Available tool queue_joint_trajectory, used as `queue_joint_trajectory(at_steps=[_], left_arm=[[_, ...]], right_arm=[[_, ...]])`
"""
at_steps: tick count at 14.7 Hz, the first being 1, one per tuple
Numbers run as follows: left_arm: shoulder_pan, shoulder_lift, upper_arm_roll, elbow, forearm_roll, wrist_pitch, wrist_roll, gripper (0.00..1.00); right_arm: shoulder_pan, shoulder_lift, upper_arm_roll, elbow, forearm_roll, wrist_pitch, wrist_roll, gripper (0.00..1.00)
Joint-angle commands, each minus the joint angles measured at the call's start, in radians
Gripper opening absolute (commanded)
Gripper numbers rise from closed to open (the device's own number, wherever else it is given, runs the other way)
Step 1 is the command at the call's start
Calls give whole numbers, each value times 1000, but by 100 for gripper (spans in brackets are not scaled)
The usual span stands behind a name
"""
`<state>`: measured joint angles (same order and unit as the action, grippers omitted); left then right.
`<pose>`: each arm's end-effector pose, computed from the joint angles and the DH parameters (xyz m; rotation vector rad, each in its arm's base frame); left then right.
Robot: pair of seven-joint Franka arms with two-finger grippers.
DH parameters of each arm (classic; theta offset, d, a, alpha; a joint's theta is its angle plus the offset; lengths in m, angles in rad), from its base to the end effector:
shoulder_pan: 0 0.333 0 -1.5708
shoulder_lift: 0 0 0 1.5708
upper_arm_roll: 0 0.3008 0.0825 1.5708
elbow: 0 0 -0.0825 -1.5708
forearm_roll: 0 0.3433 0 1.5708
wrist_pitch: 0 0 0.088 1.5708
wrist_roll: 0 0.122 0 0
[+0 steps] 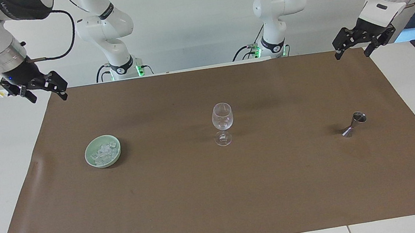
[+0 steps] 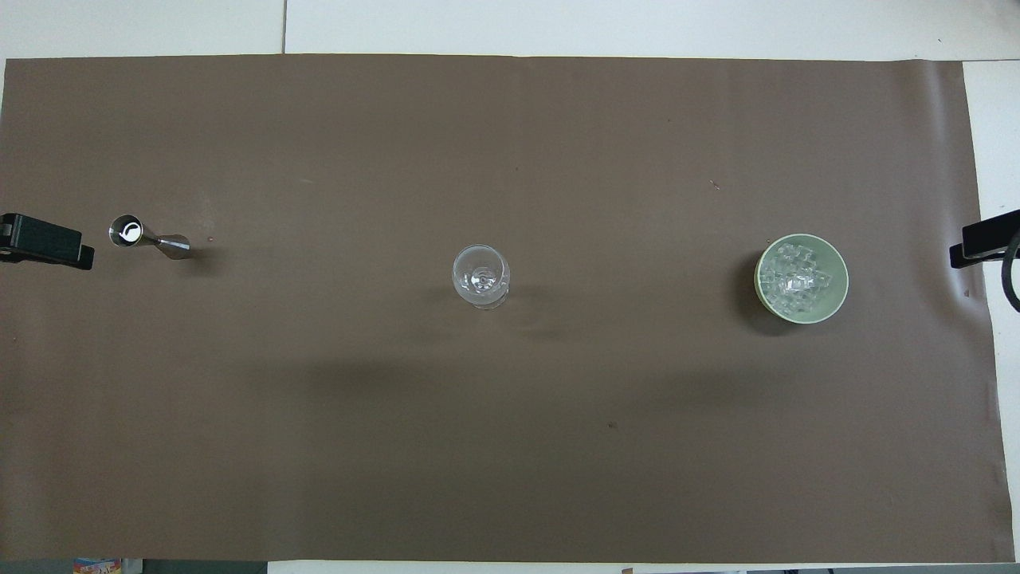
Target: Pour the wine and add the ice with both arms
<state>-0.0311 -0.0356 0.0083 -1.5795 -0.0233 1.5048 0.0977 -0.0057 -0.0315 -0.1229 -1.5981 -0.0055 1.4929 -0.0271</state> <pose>0.4957 -0.0142 0.6029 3.1103 -0.1893 -0.0595 0.4905 -0.0651 0.5919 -3.1313 0.1591 0.1158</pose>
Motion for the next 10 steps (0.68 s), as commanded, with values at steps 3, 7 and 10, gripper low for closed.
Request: queue_joint_trajectory(at_steps=[3,7,10], left_arm=[[-4,-21,-7,-28,0,17,4,100],[-1,-26,-7,-34,0,9,10,100],[-3,-27,-7,-39,0,9,11,100]], right_arm=[[0,-19,3,-20,-16,17,-19,100],[0,-19,3,-20,-16,15,-19,100],[-2,-19,3,-20,-16,15,-19,100]])
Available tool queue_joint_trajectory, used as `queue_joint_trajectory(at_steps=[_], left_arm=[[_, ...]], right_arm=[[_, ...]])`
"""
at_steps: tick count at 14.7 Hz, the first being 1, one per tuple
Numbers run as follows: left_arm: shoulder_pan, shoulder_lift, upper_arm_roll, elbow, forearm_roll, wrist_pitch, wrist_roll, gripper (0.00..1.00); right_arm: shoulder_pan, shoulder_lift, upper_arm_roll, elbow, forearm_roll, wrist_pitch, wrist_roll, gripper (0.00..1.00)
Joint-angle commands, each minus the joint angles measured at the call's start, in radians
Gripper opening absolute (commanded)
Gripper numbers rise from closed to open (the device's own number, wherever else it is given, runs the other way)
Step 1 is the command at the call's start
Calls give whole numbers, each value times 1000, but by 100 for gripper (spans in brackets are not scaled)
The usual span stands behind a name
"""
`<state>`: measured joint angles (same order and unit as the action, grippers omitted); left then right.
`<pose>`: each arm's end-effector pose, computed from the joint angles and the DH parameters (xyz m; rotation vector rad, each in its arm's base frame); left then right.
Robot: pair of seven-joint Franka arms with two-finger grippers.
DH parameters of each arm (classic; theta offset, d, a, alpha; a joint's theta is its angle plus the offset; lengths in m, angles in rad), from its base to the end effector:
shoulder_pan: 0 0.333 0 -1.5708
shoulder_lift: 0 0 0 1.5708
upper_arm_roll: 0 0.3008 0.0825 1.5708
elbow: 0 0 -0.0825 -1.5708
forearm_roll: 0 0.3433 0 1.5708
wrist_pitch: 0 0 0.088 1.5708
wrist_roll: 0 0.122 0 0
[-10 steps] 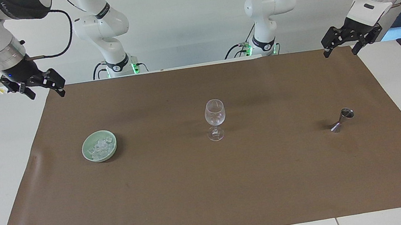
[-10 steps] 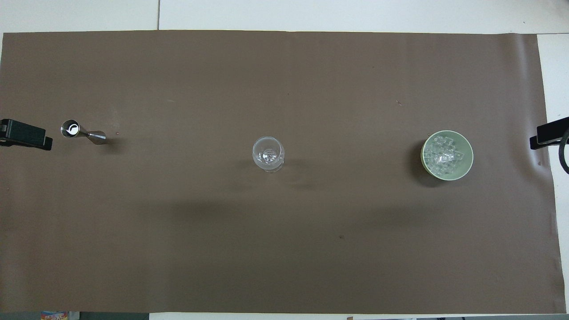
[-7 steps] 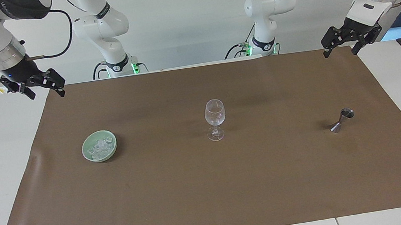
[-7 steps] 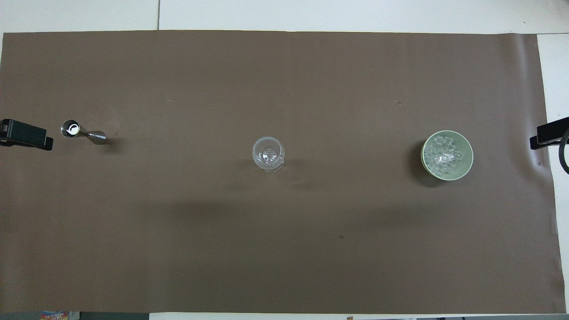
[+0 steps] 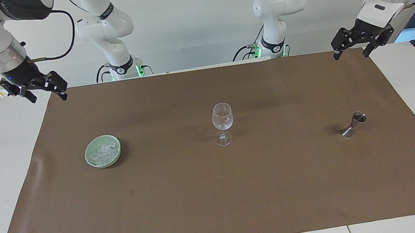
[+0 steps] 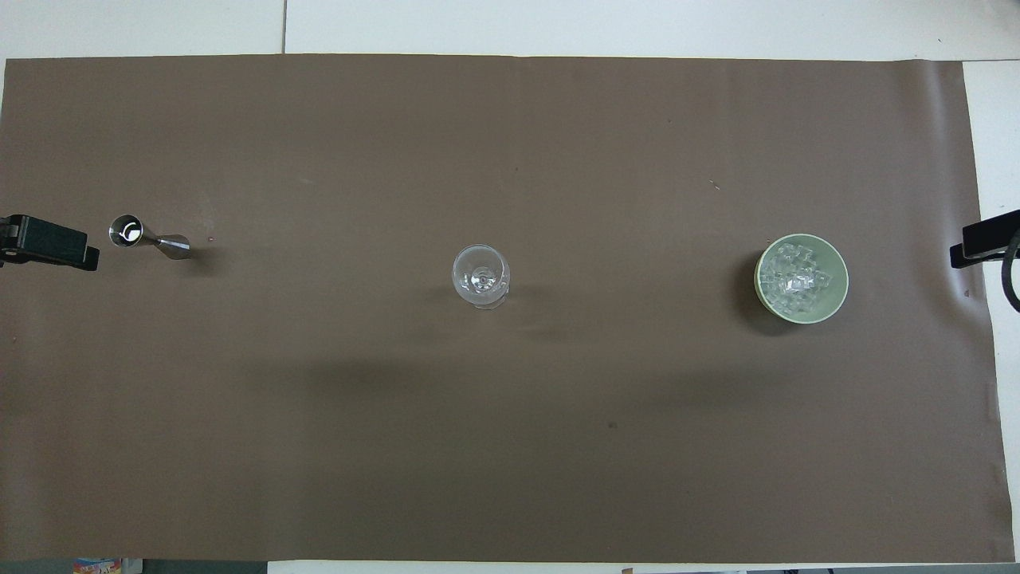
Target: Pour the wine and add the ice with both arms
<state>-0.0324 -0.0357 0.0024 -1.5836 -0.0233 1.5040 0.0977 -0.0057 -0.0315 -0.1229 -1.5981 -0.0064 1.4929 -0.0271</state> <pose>0.4953 -0.0178 0.6012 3.1096 -0.2005 -0.0671 0.4905 -0.0652 0.5919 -3.1322 0.1592 0.1160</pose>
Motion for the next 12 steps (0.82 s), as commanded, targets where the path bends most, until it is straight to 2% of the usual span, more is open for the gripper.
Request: queue_joint_trajectory(at_steps=[1,7,10,12], left_arm=[[-1,-27,-1,-35,0,9,13,100],[2,-24,1,-36,40,30,-10,100],[14,-15,5,-44,22,38,-157,100],[25,-30,7,-113,28,111,-335,100]], right_arm=[[-2,-19,3,-22,-15,14,-19,100],[-8,-21,5,-25,-12,13,-17,100],[-13,-21,3,-25,-12,12,-17,100],[-13,-21,2,-25,-12,9,-19,100]])
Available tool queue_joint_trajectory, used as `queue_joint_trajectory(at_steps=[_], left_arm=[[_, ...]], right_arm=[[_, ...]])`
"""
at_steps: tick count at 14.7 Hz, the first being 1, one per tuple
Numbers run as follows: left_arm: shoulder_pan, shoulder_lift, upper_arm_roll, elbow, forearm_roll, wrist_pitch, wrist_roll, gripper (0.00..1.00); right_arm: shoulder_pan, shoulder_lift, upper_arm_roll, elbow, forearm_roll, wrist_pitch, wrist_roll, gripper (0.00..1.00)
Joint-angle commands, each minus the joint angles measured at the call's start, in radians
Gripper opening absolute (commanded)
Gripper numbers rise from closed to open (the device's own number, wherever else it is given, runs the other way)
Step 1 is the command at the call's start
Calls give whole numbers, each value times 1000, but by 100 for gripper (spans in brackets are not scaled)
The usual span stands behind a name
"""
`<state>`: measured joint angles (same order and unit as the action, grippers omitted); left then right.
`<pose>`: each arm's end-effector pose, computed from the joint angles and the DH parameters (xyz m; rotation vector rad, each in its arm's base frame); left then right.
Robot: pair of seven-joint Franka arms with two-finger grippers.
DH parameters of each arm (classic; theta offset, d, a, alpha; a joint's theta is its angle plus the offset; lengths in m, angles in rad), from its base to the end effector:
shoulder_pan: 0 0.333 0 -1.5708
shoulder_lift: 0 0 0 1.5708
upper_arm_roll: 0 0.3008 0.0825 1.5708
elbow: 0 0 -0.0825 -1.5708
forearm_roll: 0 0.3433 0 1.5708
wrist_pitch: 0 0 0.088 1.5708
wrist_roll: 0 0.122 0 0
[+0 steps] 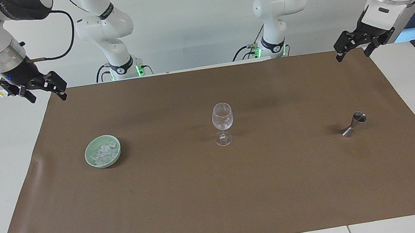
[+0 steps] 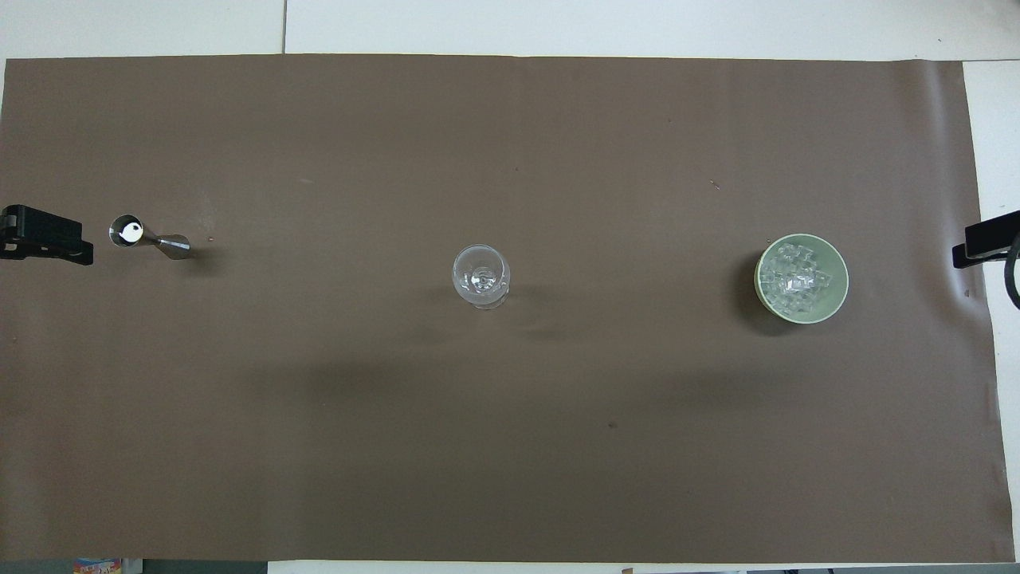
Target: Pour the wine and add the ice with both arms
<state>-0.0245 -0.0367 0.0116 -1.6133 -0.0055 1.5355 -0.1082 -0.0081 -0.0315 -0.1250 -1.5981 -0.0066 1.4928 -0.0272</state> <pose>0.4980 -0.0070 0.5916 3.1339 0.1493 -0.0649 0.4901 -0.0675 0.5919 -3.1318 0.1661 0.1161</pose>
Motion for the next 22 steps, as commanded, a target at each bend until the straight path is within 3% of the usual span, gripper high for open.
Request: queue_joint_trajectory(at_steps=[1,5,8,14,17,20,22], left_arm=[[47,-26,-4,-88,9,98,-148,100],[113,46,-2,-79,-68,104,-205,100],[121,147,-1,-22,-143,92,-399,100],[253,336,1,81,-393,95,-712,100],[330,389,2,89,-552,97,-770,100],[372,517,24,196,-634,46,-817,100],[386,546,24,199,-640,77,-817,100]], right_arm=[[-9,-21,5,-25,-9,9,-20,100],[0,-21,5,-25,-3,9,-20,100],[-3,-21,5,-25,-3,9,-20,100],[-3,-21,5,-25,-3,9,-20,100],[-1,-21,5,-25,-3,9,-19,100],[-3,-21,5,-25,-3,9,-19,100],[-1,-21,5,-25,-3,9,-19,100]])
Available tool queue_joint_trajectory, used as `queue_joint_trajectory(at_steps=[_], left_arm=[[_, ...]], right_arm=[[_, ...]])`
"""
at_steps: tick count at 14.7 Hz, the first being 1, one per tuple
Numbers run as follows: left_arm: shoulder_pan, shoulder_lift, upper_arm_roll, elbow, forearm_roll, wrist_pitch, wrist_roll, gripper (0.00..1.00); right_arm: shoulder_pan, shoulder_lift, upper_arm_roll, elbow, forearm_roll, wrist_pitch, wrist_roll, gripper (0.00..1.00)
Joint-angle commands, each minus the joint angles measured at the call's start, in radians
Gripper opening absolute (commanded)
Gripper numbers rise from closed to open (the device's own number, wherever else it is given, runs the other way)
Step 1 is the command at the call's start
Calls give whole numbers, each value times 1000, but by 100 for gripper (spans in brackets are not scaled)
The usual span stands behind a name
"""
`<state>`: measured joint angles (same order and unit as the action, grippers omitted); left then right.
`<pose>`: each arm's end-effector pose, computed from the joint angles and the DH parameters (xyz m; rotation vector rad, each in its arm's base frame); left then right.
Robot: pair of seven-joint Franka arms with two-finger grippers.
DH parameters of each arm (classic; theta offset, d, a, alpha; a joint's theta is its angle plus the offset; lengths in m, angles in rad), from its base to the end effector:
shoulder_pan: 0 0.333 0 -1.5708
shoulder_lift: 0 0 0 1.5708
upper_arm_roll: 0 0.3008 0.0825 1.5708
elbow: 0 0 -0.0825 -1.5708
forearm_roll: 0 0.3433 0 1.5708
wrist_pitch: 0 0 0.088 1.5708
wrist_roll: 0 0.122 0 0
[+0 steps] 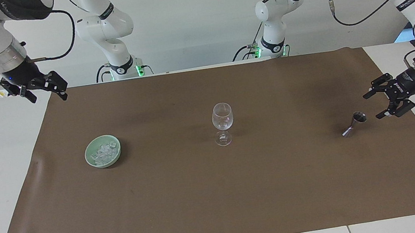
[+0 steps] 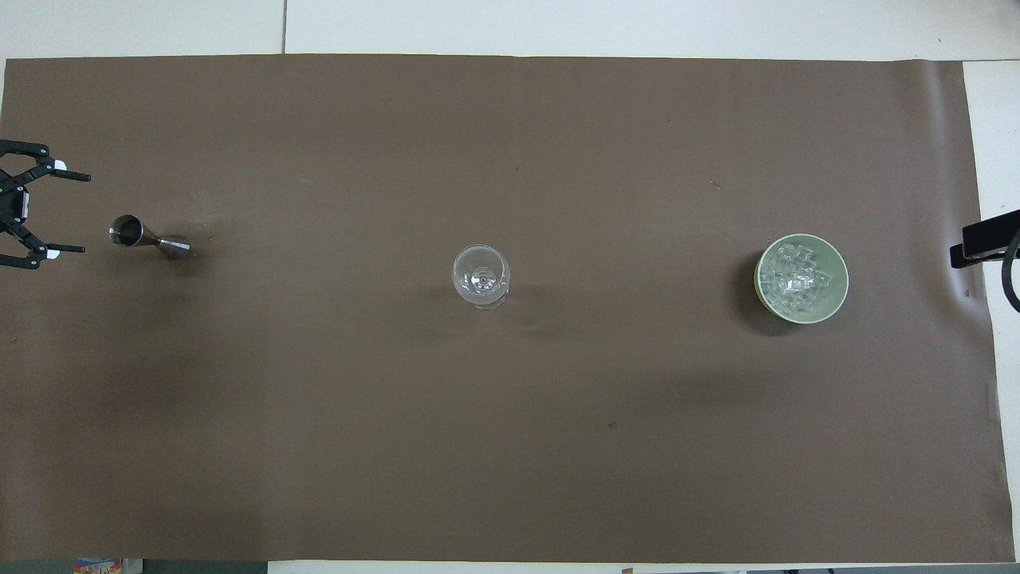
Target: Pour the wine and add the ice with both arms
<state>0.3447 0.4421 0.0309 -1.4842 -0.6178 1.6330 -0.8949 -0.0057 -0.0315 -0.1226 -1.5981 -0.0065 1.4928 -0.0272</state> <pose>0.5932 0.1585 0.4046 1.9735 1.6668 -0.5708 0.4905 -0.0651 0.5919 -3.1323 0.1586 0.1161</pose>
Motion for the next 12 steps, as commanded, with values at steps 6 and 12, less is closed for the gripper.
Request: queue_joint_trajectory(at_steps=[6,12], left_arm=[[86,98,4,-58,-168,99,-16,100],[108,-22,3,-347,-402,191,-1,100]], right_arm=[[-5,-21,3,-26,-3,9,-19,100],[-4,-21,3,-26,-1,9,-20,100]])
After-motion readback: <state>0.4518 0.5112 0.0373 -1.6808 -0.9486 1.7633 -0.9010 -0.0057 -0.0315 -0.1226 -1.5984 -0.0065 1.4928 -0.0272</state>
